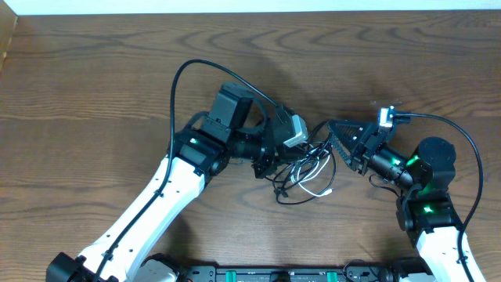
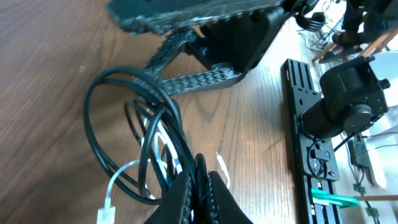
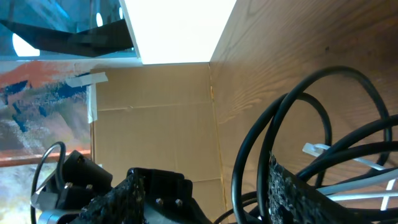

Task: Untangle cables

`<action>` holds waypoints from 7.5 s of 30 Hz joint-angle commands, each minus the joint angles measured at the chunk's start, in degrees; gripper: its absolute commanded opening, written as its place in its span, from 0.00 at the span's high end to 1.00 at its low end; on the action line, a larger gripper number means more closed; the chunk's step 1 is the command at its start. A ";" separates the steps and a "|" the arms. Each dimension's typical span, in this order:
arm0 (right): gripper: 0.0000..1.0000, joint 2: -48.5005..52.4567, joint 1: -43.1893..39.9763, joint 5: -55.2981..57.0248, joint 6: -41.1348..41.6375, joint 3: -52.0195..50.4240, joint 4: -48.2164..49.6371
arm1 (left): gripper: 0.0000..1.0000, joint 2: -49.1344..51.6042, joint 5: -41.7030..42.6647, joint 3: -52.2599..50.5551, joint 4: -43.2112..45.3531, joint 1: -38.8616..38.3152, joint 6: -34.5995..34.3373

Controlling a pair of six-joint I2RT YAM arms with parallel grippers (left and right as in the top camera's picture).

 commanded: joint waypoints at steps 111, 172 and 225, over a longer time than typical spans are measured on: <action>0.21 6.12 3.82 9.09 -29.59 0.96 -13.11 | 0.92 30.99 -35.23 0.13 17.94 7.67 -26.53; 0.33 6.12 3.89 -3.28 -63.84 0.96 -2.99 | 0.92 4.52 13.86 0.24 -5.46 7.67 11.52; 0.99 6.10 3.76 -6.40 -38.69 0.96 31.69 | 0.53 4.66 -13.46 0.22 -10.38 7.74 8.22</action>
